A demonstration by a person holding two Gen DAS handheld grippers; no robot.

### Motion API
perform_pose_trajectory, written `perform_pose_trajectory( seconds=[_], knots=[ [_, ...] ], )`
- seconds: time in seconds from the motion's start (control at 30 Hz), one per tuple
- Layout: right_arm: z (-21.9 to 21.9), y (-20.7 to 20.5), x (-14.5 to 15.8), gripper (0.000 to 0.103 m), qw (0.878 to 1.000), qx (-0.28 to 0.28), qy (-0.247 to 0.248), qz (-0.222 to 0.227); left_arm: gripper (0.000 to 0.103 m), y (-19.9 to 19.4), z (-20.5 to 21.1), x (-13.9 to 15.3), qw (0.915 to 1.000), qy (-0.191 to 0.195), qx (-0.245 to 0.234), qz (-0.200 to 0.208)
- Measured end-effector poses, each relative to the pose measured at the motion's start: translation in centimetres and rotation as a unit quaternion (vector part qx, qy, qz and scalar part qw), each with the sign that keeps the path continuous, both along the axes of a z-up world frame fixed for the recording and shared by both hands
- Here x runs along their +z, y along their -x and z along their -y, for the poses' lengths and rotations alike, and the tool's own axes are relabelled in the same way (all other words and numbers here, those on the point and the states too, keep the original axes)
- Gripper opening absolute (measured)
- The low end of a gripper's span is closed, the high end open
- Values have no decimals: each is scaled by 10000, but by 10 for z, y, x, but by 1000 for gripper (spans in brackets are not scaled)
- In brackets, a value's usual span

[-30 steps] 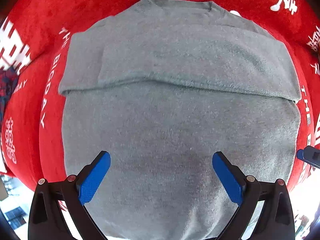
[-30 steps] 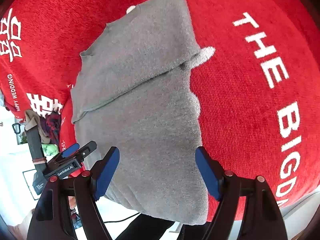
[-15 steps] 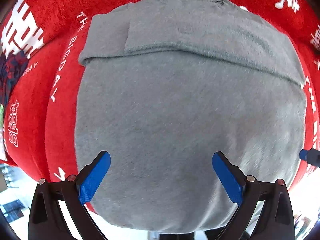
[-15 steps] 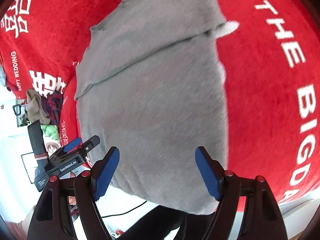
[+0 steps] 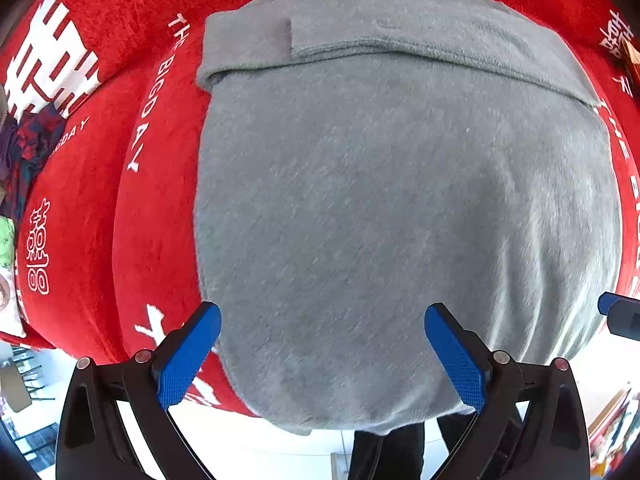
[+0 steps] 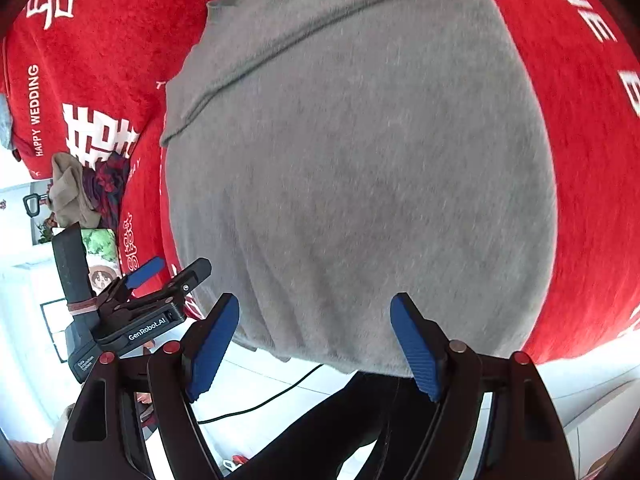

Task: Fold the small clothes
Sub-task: 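Move both open tools over the sweater body toward its hem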

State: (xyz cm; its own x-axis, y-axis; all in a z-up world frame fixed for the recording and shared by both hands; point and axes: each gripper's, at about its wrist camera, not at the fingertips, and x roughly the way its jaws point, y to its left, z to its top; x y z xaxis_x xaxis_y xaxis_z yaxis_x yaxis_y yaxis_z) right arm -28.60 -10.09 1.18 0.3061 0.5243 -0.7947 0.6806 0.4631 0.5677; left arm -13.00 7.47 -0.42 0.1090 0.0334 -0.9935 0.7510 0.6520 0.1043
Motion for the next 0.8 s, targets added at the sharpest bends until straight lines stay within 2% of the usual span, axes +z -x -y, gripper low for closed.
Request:
perform_pose_trajectory(
  seconds=[0.33, 0.8],
  knots=[
    [-8, 11, 1, 81, 10000, -83, 34, -22, 102, 0, -13, -3, 10000, -8, -36, 8],
    [-5, 38, 1, 81, 9995, -321, 49, 38, 102, 28, -27, -3, 9998, -33, -155, -97]
  ],
)
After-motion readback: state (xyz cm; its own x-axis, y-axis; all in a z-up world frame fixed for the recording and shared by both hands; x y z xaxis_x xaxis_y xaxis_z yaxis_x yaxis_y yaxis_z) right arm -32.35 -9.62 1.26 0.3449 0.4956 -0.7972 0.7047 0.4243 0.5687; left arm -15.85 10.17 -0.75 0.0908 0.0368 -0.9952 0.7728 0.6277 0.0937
